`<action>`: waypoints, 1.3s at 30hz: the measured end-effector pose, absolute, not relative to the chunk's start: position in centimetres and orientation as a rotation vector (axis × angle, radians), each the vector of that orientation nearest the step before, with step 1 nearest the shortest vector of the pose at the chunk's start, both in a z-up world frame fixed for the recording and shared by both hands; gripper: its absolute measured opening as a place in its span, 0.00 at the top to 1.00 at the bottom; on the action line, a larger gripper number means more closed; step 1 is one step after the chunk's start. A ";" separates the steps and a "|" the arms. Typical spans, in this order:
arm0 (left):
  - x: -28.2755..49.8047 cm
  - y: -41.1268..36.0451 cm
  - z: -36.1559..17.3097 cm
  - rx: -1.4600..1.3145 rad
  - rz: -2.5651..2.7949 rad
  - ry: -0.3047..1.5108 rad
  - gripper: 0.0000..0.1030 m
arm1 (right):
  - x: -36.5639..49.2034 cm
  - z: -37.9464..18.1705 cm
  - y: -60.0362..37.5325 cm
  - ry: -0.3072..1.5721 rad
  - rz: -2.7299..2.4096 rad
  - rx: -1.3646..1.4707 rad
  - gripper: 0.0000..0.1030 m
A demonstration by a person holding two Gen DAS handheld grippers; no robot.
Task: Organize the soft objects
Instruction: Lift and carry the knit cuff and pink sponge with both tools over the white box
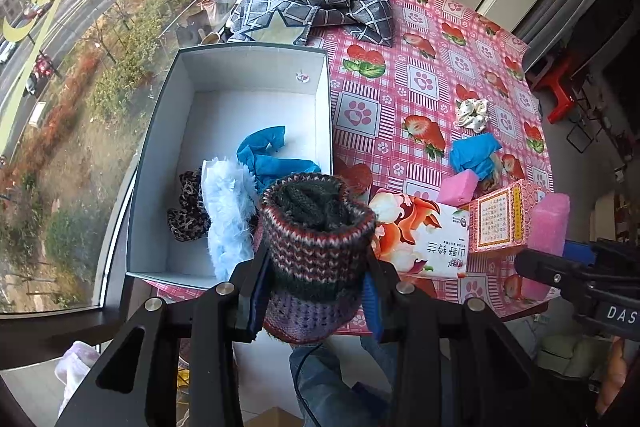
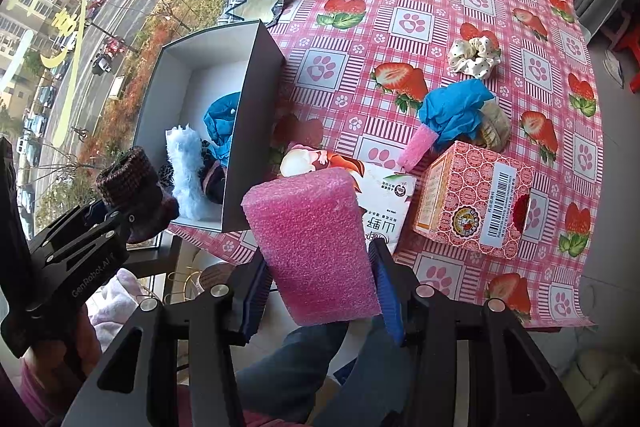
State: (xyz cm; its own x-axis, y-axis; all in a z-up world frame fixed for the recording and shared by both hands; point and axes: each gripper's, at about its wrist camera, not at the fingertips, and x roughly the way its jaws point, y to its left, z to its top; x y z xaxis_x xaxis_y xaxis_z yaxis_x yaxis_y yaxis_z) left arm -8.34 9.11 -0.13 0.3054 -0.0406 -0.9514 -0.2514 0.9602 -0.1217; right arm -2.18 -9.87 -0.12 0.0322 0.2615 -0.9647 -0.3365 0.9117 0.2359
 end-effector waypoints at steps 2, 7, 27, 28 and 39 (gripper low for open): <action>-8.3 9.2 -0.2 -0.269 0.143 1.257 0.59 | -2.2 -0.2 -9.8 1.470 0.463 -0.064 0.52; -8.4 9.5 -0.3 -0.274 0.150 1.257 0.59 | -2.2 -0.3 -9.6 1.473 0.466 -0.065 0.52; -8.1 11.0 -0.8 -0.294 0.171 1.256 0.59 | -1.6 -0.6 -8.2 1.482 0.476 -0.081 0.52; -8.1 11.1 -0.8 -0.295 0.173 1.255 0.59 | -1.6 -0.6 -8.1 1.483 0.477 -0.083 0.52; -7.9 11.9 -1.0 -0.311 0.187 1.254 0.59 | -1.1 -0.6 -7.0 1.484 0.489 -0.102 0.52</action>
